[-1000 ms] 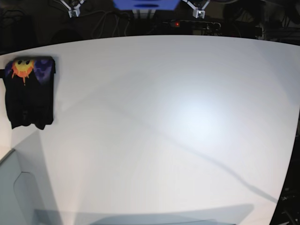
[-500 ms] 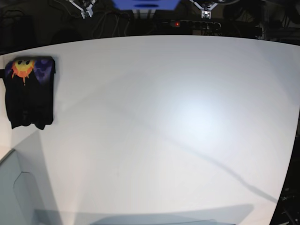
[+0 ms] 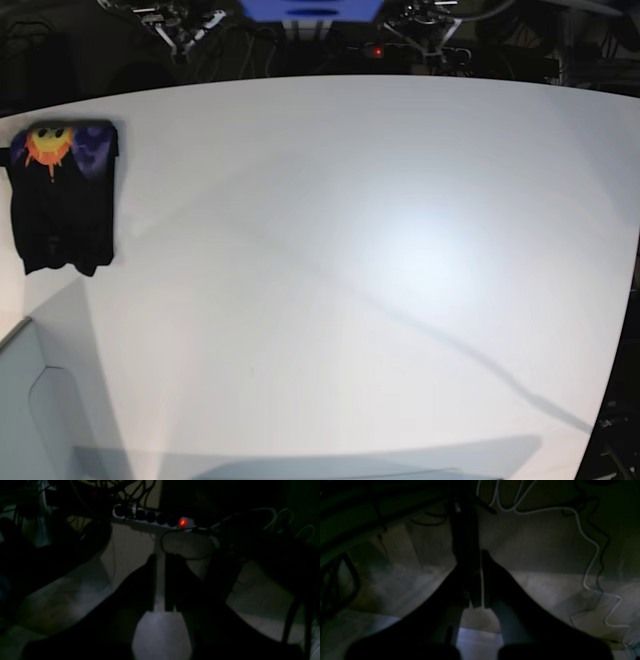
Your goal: Fold the T-shirt properly
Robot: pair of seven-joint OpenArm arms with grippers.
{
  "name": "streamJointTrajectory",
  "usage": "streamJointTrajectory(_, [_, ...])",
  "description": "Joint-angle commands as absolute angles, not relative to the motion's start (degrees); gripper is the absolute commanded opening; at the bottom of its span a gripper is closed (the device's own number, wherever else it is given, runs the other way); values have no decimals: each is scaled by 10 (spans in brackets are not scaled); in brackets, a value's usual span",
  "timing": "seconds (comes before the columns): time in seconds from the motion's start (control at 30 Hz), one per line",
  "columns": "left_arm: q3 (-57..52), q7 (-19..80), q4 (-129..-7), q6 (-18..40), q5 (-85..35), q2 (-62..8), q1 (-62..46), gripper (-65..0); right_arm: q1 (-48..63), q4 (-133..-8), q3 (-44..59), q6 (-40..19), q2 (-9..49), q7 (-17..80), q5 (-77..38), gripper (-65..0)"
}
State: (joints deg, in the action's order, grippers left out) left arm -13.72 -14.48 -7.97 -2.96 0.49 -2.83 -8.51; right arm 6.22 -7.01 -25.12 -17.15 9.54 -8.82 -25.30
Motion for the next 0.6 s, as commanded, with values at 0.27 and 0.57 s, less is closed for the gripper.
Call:
streamJointTrajectory(0.27, [-137,-154,-83,-30,5,-31,-76,-585,42,-67,-252,-177,78,-87,-252,-650])
streamJointTrajectory(0.57, [-138,-155,-83,-30,5,-30,-76,-585,39,-70,-251,-177,72,-87,-252,-650])
